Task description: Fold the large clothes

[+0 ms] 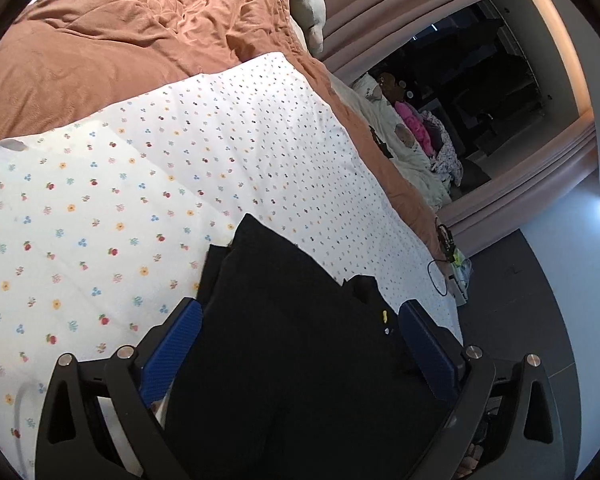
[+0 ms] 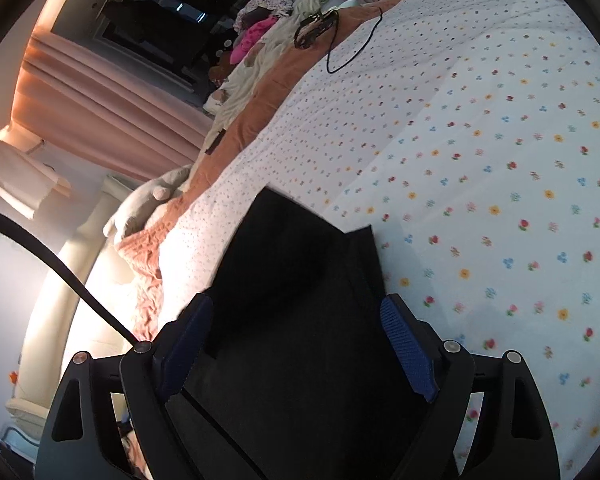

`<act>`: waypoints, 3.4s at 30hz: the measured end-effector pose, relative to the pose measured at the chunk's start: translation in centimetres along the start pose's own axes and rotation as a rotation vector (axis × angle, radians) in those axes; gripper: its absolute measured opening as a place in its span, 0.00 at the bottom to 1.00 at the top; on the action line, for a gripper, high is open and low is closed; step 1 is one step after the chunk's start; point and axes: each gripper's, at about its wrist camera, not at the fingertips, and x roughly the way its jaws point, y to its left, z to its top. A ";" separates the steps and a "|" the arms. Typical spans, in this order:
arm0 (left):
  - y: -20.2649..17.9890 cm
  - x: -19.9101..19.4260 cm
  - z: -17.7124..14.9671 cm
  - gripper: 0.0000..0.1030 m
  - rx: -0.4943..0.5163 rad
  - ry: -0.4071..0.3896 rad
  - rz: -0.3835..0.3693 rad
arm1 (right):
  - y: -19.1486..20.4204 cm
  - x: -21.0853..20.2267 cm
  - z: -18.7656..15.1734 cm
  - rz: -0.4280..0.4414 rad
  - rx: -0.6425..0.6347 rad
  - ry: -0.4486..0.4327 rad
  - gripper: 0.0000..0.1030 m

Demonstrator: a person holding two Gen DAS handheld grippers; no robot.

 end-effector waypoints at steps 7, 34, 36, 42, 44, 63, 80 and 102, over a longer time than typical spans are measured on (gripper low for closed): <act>2.8 -0.5 -2.3 0.97 0.001 0.046 0.080 | 0.3 -2.6 -2.2 -0.121 -0.034 0.049 0.82; 1.3 5.0 -2.7 0.06 0.195 0.149 0.235 | 3.3 0.2 -2.6 -0.226 -0.220 0.125 0.05; 1.2 5.5 -2.6 0.06 0.194 0.153 0.243 | 3.1 0.5 -2.5 -0.232 -0.213 0.121 0.05; 1.4 5.6 -2.0 0.06 0.157 0.175 0.221 | 3.4 0.5 -2.5 -0.266 -0.174 0.127 0.06; 1.8 5.0 -1.9 0.06 0.122 0.193 0.200 | 3.9 -0.3 -2.2 -0.282 -0.169 0.137 0.13; 6.0 -4.9 -5.6 0.85 -0.006 0.138 0.128 | 12.5 -5.8 -6.1 -0.181 -0.309 0.147 0.66; 9.6 -7.9 -9.9 0.83 -0.119 0.186 0.015 | 18.3 -0.2 -12.5 -0.102 -0.473 0.330 0.60; 9.4 -3.0 -11.0 0.51 -0.229 0.284 -0.124 | 19.4 9.6 -18.6 -0.259 -0.554 0.505 0.39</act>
